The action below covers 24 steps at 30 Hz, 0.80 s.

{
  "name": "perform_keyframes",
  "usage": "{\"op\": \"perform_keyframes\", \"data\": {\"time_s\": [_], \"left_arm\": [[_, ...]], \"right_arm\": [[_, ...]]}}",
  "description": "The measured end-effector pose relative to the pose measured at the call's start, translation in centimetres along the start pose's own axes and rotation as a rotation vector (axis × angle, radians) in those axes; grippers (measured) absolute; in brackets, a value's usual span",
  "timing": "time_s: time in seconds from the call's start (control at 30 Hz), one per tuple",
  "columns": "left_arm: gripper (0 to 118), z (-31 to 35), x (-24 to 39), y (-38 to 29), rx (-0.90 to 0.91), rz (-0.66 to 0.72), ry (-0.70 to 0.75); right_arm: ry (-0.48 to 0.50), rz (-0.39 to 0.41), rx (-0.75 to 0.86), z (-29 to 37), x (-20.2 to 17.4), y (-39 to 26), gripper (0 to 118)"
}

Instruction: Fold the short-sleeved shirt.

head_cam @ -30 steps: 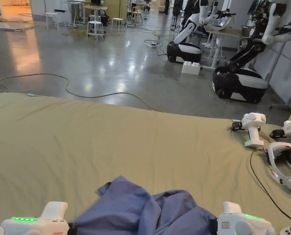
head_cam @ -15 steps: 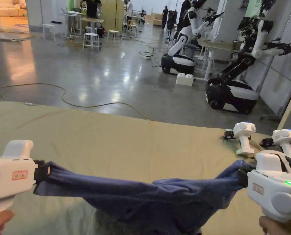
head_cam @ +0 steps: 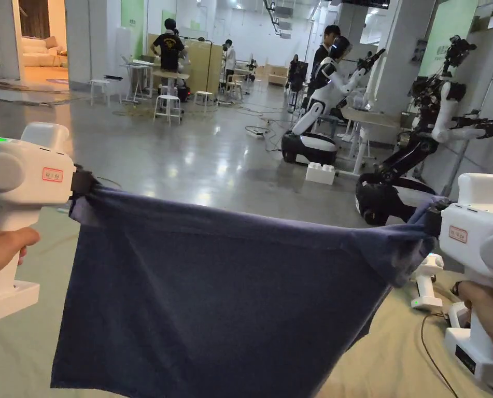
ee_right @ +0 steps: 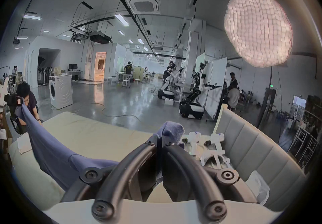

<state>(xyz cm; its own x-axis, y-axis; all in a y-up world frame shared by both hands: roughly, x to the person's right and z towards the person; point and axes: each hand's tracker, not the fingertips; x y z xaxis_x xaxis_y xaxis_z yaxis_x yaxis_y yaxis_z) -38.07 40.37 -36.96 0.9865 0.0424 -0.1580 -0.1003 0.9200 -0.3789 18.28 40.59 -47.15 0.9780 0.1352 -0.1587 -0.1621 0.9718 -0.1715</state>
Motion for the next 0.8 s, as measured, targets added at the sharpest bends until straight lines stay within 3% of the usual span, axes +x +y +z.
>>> {"op": "perform_keyframes", "data": {"time_s": [0.47,0.6,0.8], "left_arm": [[5,-1.6,-1.6,11.0,0.108,0.02,0.038],[5,-1.6,-1.3,11.2,0.118,-0.003,0.048],[5,-2.6,-0.5,5.7,0.071,0.008,0.025]], "right_arm": [[-0.062,0.074,0.119,-3.2,-2.0,13.2,4],[-0.07,0.07,0.139,-2.9,-2.1,13.7,4],[-0.071,0.049,0.089,-2.2,-2.0,8.9,4]]}}
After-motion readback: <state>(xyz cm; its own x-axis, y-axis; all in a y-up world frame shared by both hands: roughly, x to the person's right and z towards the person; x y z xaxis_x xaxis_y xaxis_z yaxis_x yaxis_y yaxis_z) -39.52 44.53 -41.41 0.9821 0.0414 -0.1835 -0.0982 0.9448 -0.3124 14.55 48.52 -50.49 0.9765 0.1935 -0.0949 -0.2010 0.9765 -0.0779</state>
